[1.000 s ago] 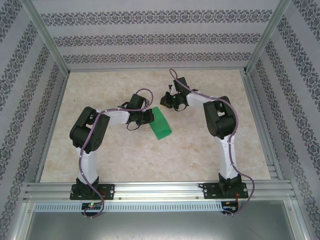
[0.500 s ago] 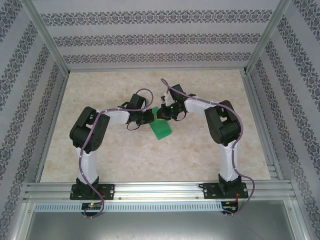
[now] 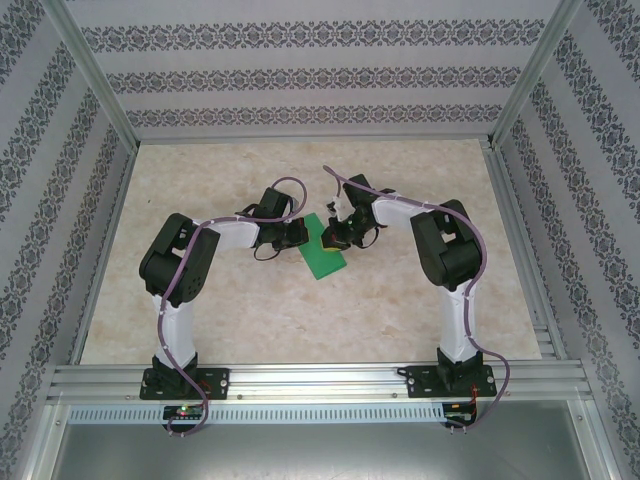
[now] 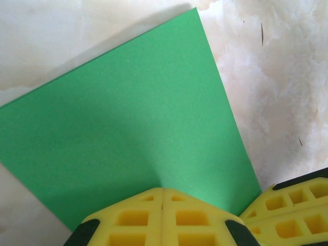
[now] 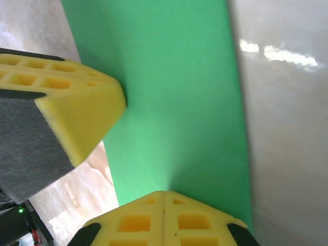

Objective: Fold a paper plane with a square sheet of paper (pick it up from the middle)
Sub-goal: Fold the square sheet of paper in half at the center of the table.

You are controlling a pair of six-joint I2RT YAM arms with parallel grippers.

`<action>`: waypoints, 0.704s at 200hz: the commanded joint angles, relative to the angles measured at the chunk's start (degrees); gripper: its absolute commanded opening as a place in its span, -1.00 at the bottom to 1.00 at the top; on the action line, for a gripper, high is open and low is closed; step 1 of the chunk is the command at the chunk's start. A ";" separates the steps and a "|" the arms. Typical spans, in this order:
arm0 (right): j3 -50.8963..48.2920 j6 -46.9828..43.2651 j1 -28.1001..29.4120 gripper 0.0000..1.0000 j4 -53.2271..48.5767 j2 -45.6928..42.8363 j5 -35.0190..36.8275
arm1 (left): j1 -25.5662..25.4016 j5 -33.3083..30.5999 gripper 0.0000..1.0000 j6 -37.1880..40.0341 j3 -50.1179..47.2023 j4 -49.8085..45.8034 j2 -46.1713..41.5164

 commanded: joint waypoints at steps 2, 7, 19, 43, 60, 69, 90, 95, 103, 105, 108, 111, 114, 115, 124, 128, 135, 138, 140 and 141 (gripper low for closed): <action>-1.01 -2.22 -1.00 -0.91 -2.05 1.33 2.37 | -1.64 -4.23 -1.00 0.08 -3.62 -12.10 6.15; -1.20 -2.36 -1.15 -0.90 -2.19 1.25 2.55 | -1.67 -4.36 -1.00 0.13 -3.68 -12.10 6.19; -1.79 -2.49 -1.31 -0.91 -2.27 1.05 3.16 | -1.62 -4.37 -1.00 0.02 -3.67 -12.10 6.20; -2.96 -2.54 -1.66 -0.92 -2.34 0.68 3.70 | -1.63 -4.49 -1.00 -0.01 -3.77 -12.02 6.26; -4.21 -2.42 -1.84 -0.92 -2.03 0.16 3.94 | -1.63 -4.62 -1.00 -0.08 -3.70 -12.02 6.26; -4.99 -2.15 -1.83 -0.93 -1.85 -0.30 4.04 | -1.62 -4.66 -1.00 -0.08 -3.69 -12.02 6.24; -7.63 -1.41 -2.18 -0.93 -1.07 -1.66 4.58 | -1.61 -4.78 -1.00 -0.12 -3.76 -11.95 6.24; -8.51 -1.30 -2.26 -0.93 -0.67 -2.04 4.57 | -1.59 -4.87 -1.00 -0.13 -3.79 -11.93 6.26; -9.83 -0.87 -2.43 -0.93 -0.04 -2.69 4.58 | -1.61 -4.86 -1.00 -0.10 -3.86 -11.94 6.26; -10.14 -0.80 -2.51 -0.93 0.11 -2.88 4.64 | -1.59 -4.87 -1.00 -0.15 -3.86 -11.93 6.28; -10.45 -0.71 -2.58 -0.93 0.22 -3.06 4.66 | -1.62 -4.91 -1.00 -0.14 -3.86 -11.93 6.29; -11.03 -0.53 -2.67 -0.93 0.40 -3.41 4.75 | -1.64 -4.96 -1.00 -0.14 -3.82 -11.93 6.24; -11.36 -0.51 -2.72 -0.93 0.57 -3.59 4.82 | -1.63 -4.99 -1.00 -0.13 -3.82 -11.93 6.24; -11.52 -0.47 -2.76 -0.93 0.60 -3.68 4.79 | -1.61 -4.95 -1.00 -0.15 -3.80 -11.93 6.22; -13.03 -0.02 -3.18 -0.93 1.47 -4.44 4.85 | -1.65 -5.00 -1.00 -0.09 -3.84 -11.97 6.37; -13.71 0.18 -3.30 -0.93 1.90 -4.81 4.80 | -1.65 -4.99 -1.00 -0.08 -3.78 -11.93 6.37; -14.92 0.62 -3.56 -0.93 2.60 -5.42 4.67 | -1.64 -4.95 -1.00 0.01 -3.84 -12.02 6.37; -15.39 0.71 -3.73 -0.93 2.83 -5.70 4.59 | -1.60 -4.93 -1.00 0.04 -3.86 -12.02 6.40; -15.72 0.85 -3.76 -0.93 3.03 -5.87 4.54 | -1.63 -5.02 -1.00 0.04 -3.80 -12.06 6.40; -15.90 0.92 -3.81 -0.93 3.10 -5.96 4.51 | -1.61 -5.01 -1.00 0.02 -3.83 -12.04 6.43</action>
